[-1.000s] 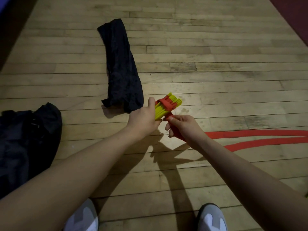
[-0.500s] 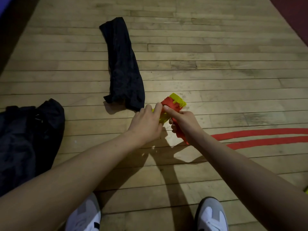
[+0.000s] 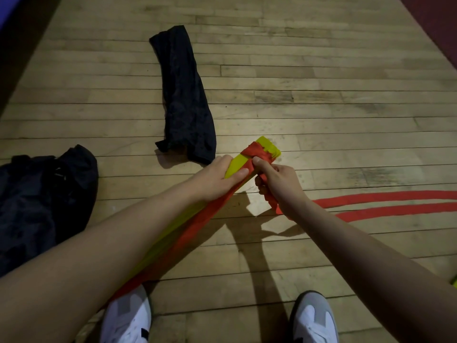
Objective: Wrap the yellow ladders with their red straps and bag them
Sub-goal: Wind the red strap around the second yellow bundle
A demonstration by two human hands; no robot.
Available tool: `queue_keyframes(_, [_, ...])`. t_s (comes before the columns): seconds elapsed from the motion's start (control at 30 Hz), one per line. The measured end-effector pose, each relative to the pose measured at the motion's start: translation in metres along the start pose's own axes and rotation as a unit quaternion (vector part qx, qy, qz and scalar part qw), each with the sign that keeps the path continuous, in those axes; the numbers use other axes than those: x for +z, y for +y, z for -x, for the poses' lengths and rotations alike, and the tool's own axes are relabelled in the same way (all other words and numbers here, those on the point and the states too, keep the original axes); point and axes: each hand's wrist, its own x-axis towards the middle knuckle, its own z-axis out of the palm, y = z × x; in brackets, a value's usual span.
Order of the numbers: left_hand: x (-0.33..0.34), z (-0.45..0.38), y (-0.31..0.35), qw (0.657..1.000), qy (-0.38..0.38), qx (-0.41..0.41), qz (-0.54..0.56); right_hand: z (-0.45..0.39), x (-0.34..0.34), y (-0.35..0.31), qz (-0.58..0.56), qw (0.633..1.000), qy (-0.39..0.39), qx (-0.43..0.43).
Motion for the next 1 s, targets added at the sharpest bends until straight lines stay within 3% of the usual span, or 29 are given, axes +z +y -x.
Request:
queue_keyframes(0.23, [-0.010,-0.001,0.003,0.998,-0.038,-0.025,0.051,-0.001,-0.005,0.002,-0.007,0.999,-0.025,-0.025])
queue_keyframes(0.4, [0.001,-0.007,0.004,0.999,0.000,-0.033,0.033,-0.008,-0.010,0.009,0.025,0.999,-0.022,-0.022])
queue_keyframes(0.6, [0.012,-0.012,0.003,1.000,0.017,-0.019,0.004,-0.013,-0.008,0.013,-0.024,0.998,-0.053,0.004])
queue_keyframes(0.83, [0.005,-0.010,-0.005,0.994,-0.103,-0.020,0.002,-0.014,-0.006,0.014,0.028,0.999,0.017,-0.005])
queue_keyframes(1.0, [0.000,-0.009,-0.009,0.990,-0.137,-0.007,0.015,-0.014,-0.002,0.014,0.042,0.999,0.031,-0.002])
